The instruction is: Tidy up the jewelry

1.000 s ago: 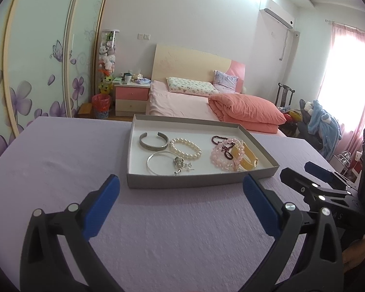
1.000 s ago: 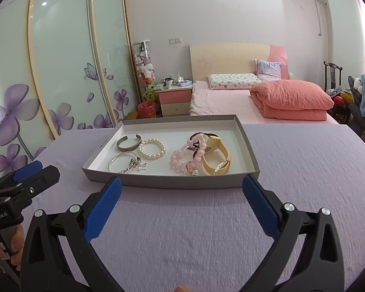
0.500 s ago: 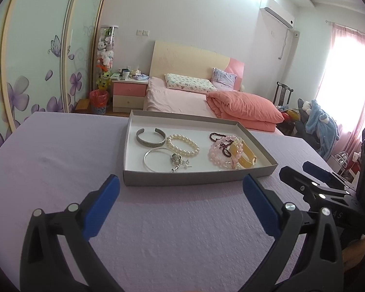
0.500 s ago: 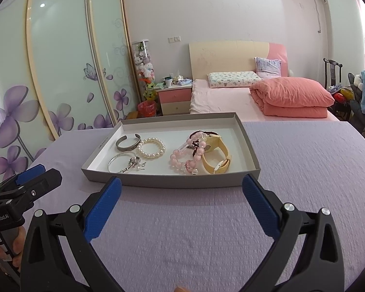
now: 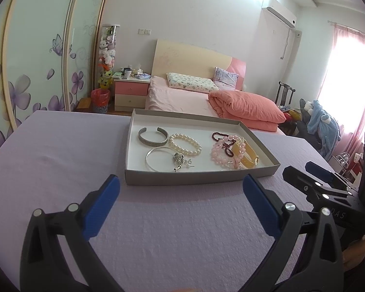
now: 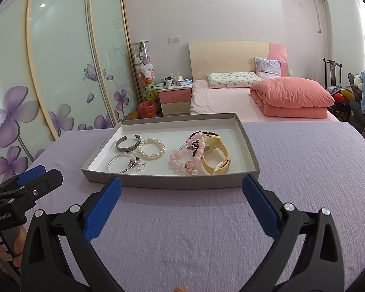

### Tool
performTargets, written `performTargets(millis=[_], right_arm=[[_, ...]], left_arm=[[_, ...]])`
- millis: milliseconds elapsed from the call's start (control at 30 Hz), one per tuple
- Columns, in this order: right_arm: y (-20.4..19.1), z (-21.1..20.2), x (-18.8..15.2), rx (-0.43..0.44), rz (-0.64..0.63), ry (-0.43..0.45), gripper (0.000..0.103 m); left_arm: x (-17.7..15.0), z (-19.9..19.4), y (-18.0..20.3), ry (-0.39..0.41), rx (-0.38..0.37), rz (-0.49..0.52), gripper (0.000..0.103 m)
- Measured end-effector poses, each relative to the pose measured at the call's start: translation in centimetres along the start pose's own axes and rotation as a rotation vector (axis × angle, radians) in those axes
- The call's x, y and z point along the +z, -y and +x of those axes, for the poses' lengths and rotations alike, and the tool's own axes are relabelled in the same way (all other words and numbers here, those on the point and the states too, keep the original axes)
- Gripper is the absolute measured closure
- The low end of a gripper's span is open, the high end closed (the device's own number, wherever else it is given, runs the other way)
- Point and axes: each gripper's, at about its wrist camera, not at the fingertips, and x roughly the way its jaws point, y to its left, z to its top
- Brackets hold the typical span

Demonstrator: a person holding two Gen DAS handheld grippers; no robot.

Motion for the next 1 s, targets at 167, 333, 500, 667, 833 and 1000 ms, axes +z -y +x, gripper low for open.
performTargets(millis=[167, 333, 500, 667, 833, 1000], right_arm=[[-0.02, 0.00, 0.00, 0.001, 0.000, 0.002, 0.002], [-0.02, 0.00, -0.02, -0.001, 0.000, 0.000, 0.002], [-0.02, 0.01, -0.01, -0.001, -0.001, 0.000, 0.002], [-0.06, 0.01, -0.01, 0.002, -0.003, -0.001, 0.002], [-0.06, 0.04, -0.02, 0.001, -0.002, 0.000, 0.002], [-0.07, 0.05, 0.09, 0.001, -0.001, 0.001, 0.002]], left_arm=[[0.05, 0.01, -0.17, 0.000, 0.003, 0.001, 0.002], [0.09, -0.01, -0.17, 0.000, 0.002, 0.001, 0.002], [0.10, 0.00, -0.15, 0.000, 0.003, 0.002, 0.002], [0.19, 0.13, -0.32, 0.000, 0.007, 0.001, 0.002], [0.20, 0.11, -0.30, 0.001, 0.008, 0.002, 0.002], [0.21, 0.14, -0.30, 0.001, 0.009, 0.004, 0.002]])
